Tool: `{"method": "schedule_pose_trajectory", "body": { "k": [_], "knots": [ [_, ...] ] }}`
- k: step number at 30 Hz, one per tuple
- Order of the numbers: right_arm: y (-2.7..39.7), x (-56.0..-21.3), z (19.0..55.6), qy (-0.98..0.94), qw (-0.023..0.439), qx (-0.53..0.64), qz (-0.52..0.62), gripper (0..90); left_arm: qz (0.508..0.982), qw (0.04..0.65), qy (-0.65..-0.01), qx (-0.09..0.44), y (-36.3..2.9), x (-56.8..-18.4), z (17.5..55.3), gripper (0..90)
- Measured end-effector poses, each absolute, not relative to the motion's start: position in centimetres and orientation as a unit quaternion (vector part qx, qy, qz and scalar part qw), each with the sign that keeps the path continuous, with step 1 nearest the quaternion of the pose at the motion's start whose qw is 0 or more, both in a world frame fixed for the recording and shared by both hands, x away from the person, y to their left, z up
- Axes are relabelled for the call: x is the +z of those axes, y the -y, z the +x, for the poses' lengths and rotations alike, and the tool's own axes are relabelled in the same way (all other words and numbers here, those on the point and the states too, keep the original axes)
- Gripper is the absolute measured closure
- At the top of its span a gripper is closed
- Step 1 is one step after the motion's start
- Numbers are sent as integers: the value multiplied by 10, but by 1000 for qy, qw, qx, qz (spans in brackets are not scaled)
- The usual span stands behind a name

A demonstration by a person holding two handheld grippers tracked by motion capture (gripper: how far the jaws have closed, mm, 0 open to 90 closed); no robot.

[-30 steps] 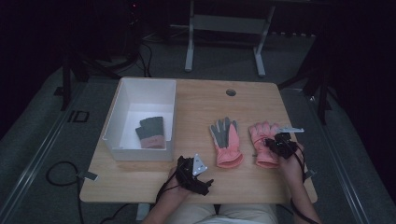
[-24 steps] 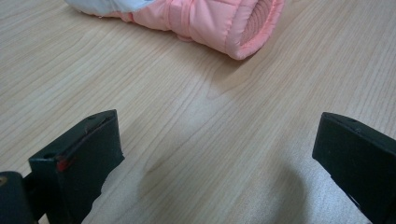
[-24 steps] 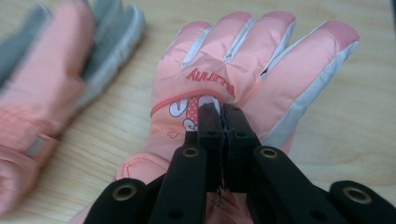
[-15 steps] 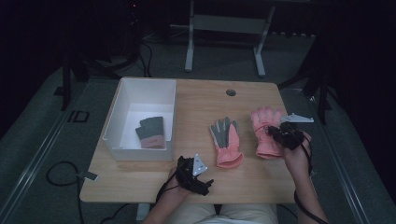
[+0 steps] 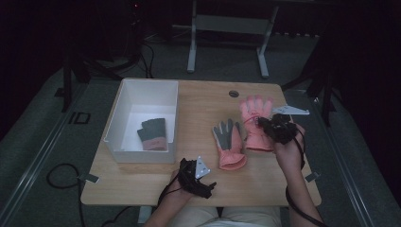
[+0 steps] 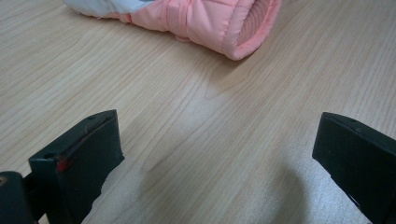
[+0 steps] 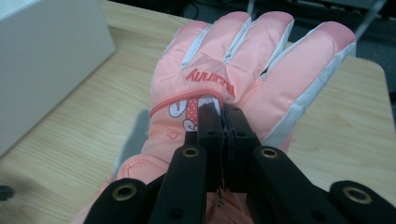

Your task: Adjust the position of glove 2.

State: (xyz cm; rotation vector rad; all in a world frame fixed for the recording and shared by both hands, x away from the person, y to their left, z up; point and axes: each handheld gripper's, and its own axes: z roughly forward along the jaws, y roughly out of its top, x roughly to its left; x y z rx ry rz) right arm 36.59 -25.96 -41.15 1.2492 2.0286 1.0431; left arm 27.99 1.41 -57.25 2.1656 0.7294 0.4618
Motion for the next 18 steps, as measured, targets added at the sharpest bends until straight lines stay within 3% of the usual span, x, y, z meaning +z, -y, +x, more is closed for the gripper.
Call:
{"method": "schedule_pose_trajectory", "body": {
  "k": [10, 18],
  "knots": [
    [211, -408, 358, -768, 257, 397, 432, 873, 853, 396, -287, 181, -15, -573, 279, 10],
    [194, -435, 355, -780, 234, 377, 441, 873, 852, 398, -288, 180, -15, -573, 279, 10]
  ]
}}
